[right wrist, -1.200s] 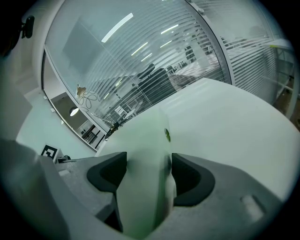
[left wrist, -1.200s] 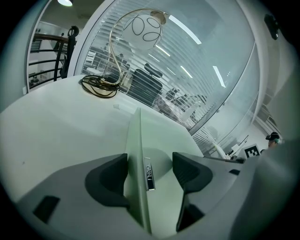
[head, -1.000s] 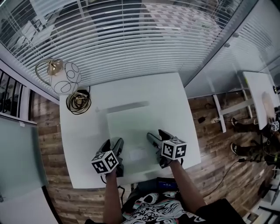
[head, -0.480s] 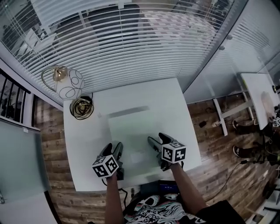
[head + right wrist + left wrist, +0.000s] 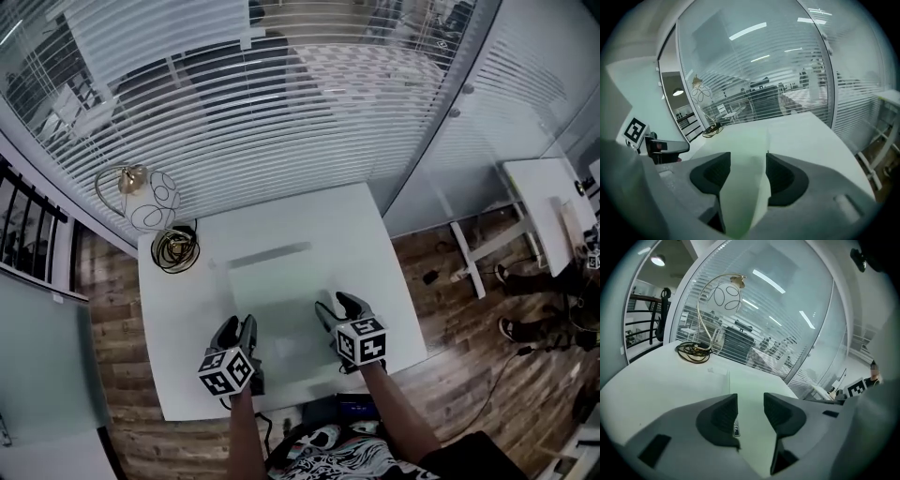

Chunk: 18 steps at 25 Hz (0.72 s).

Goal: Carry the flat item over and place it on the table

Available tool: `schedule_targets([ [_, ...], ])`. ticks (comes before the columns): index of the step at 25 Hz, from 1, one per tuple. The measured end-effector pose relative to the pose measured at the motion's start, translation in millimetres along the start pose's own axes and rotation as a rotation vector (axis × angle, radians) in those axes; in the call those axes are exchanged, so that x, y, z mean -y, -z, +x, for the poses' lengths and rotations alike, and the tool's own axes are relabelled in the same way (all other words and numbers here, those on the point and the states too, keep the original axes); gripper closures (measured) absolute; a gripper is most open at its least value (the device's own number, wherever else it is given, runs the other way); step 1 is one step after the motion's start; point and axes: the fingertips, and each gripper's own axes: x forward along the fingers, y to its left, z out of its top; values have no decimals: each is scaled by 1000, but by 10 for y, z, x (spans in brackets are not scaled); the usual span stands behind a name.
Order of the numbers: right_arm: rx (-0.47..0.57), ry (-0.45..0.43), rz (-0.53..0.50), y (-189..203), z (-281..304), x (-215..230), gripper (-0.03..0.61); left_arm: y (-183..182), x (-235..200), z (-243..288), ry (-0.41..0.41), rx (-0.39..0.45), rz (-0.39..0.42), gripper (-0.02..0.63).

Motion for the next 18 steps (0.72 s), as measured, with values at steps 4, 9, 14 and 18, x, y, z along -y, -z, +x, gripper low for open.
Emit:
schedule_targets([
  [4, 60, 67, -49, -129, -113, 45, 446, -117, 76, -74, 20, 39, -17, 540],
  [9, 97, 101, -77, -208, -273, 43, 547, -202, 161, -173, 17, 48, 16, 599],
  [14, 139, 109, -92, -278, -448, 5, 572, -303, 352, -272, 42, 97, 64, 604],
  [18, 179, 133, -121, -289, -628, -12, 572, -340, 585, -378, 111, 129, 61, 606],
])
